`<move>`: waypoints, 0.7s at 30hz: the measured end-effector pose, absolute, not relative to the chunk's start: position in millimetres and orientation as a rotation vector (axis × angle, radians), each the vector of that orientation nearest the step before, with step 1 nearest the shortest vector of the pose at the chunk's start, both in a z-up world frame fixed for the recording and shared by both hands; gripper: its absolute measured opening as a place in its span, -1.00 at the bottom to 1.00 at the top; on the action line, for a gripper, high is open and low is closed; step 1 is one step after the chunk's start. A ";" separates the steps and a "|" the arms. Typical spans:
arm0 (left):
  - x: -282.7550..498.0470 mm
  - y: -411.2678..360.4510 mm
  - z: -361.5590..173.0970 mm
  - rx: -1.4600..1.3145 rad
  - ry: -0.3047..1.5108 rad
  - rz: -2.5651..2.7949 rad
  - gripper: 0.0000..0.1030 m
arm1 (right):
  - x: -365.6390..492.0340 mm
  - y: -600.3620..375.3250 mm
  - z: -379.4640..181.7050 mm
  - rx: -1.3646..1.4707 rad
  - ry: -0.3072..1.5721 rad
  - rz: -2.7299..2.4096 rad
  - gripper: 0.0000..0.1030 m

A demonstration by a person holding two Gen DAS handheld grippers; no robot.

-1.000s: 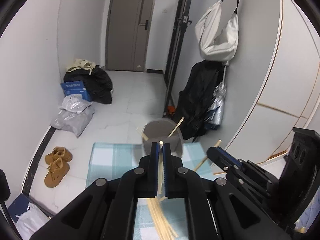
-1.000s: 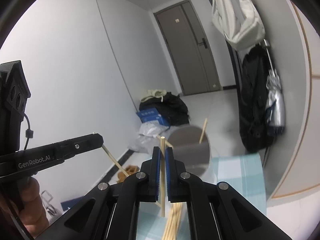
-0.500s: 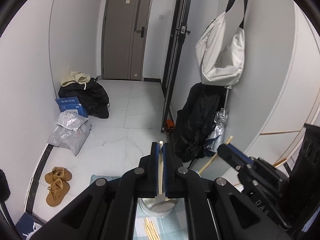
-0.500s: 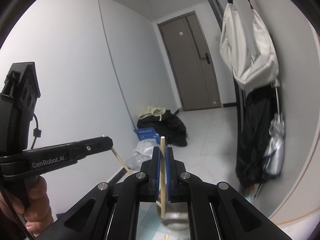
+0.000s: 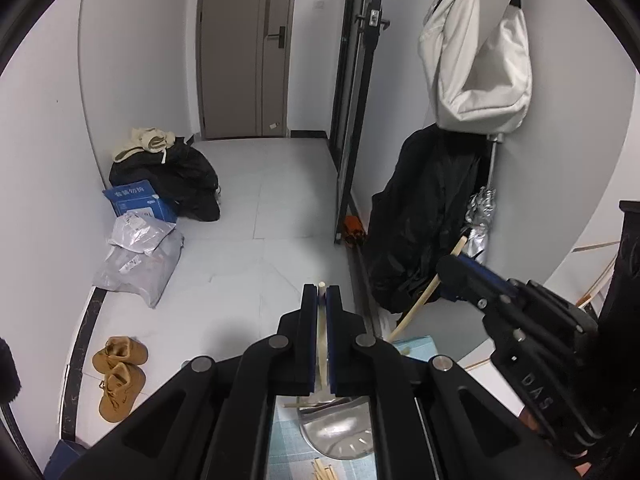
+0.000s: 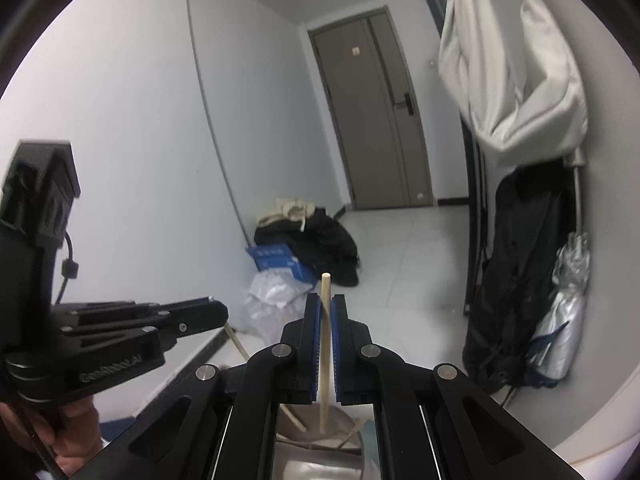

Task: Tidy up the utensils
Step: 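Lower the chopsticks into the holder and open both tools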

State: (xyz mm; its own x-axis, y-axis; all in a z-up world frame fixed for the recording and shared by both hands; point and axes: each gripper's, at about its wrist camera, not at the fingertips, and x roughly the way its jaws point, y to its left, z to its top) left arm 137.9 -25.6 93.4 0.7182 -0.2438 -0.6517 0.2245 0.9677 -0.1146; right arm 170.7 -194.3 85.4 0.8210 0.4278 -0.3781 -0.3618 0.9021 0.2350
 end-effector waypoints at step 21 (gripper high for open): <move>142.6 -12.4 65.8 -0.096 0.834 -0.249 -0.68 | 162.1 -209.7 39.2 0.192 0.567 0.431 -0.76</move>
State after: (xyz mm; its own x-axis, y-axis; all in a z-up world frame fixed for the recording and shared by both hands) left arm 142.6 -12.4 65.8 0.6448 -0.2564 -0.7201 0.1811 0.9665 -0.1819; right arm 162.1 -209.7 39.2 0.7577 0.4452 -0.4772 -0.3410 0.8935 0.2922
